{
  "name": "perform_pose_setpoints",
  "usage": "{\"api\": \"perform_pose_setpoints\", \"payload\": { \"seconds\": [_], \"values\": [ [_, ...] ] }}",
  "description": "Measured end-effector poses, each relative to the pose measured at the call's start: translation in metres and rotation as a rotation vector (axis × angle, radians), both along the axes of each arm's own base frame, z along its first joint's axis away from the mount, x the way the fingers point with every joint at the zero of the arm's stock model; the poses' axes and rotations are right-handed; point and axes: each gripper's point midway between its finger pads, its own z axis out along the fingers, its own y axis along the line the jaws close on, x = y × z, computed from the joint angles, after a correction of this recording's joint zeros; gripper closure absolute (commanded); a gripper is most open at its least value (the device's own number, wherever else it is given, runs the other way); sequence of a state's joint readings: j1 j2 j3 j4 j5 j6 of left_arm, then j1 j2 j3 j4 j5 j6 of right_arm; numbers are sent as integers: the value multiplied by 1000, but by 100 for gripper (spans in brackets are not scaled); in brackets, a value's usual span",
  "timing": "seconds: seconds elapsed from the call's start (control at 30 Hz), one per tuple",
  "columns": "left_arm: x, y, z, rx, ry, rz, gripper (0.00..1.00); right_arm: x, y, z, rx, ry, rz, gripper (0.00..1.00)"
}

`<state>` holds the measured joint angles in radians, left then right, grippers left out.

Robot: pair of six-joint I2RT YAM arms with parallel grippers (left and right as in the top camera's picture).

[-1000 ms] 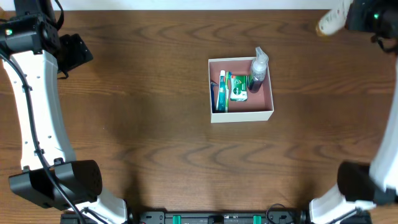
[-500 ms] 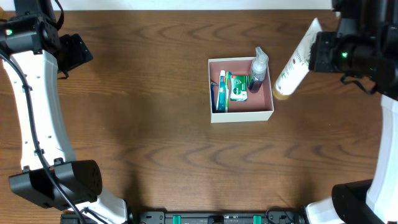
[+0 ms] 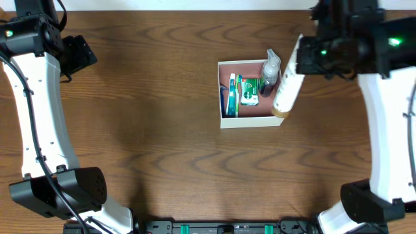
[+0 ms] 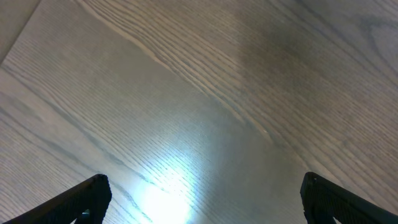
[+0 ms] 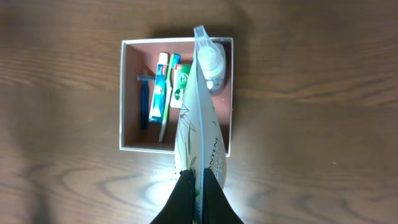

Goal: Pack container
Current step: 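Carry the Pantene tube over the right side of the box, then lower the tube upright into the box beside the soap bottle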

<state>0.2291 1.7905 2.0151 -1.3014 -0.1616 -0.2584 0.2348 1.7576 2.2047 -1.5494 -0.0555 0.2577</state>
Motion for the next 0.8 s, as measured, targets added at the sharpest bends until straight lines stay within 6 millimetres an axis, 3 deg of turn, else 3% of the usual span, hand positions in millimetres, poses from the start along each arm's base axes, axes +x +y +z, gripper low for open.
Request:
{"api": "perform_pose_setpoints", "payload": {
  "seconds": [0.3,0.5,0.67,0.8],
  "values": [
    [0,0,0,0,0,0,2,23,3,-57,-62,41,-7,99],
    [0,0,0,0,0,0,2,28,-1,-70,-91,37,-20,99],
    [0,0,0,0,0,0,2,25,-2,-94,-105,84,-19,99],
    [0,0,0,0,0,0,2,29,-1,-97,-101,73,-19,99]
  ]
}}
